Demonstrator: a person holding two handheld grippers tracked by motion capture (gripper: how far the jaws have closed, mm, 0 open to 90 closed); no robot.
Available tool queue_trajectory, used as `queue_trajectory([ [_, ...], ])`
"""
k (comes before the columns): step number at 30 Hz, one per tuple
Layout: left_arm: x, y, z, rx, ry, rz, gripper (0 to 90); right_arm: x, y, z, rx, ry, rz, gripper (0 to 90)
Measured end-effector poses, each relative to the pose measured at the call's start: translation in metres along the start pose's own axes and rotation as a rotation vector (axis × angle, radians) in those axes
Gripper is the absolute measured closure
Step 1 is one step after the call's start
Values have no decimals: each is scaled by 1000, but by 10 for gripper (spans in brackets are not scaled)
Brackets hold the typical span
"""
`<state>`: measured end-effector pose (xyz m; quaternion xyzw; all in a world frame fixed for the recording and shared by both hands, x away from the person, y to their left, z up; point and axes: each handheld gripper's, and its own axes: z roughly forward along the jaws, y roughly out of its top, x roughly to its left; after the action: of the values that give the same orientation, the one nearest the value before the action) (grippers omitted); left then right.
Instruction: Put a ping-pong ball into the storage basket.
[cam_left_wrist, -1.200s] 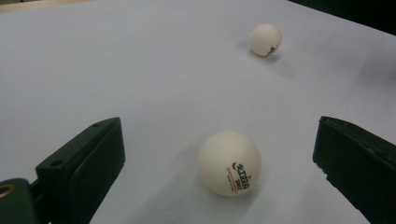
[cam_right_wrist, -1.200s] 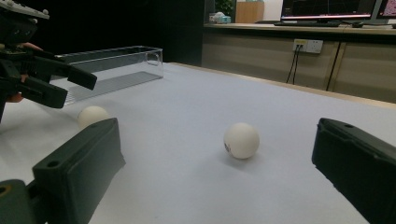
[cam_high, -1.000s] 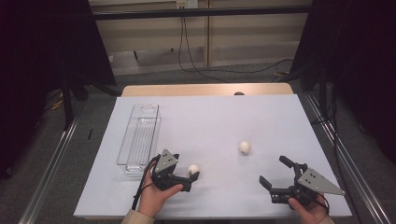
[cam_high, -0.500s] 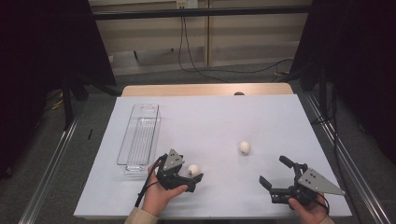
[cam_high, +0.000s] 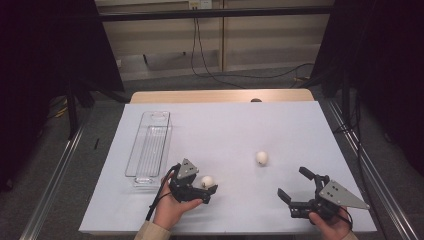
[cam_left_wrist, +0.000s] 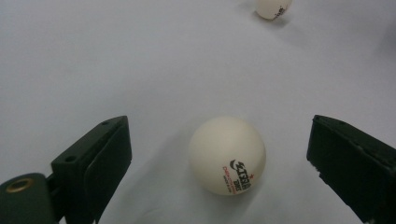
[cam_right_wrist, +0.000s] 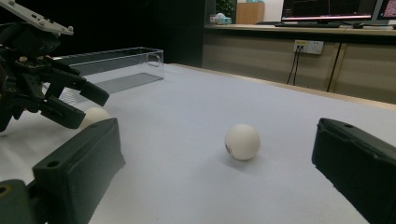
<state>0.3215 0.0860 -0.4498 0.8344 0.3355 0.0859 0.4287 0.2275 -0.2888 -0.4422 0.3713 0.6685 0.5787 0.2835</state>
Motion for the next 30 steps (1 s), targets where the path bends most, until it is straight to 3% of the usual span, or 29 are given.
queue_trajectory([
  [20, 3, -1, 1, 47, -3, -6, 249, 0, 0, 0, -1, 2, 3, 12],
  [30, 4, -2, 1, 59, -19, -10, 287, 0, 0, 0, -3, 2, 5, 12],
])
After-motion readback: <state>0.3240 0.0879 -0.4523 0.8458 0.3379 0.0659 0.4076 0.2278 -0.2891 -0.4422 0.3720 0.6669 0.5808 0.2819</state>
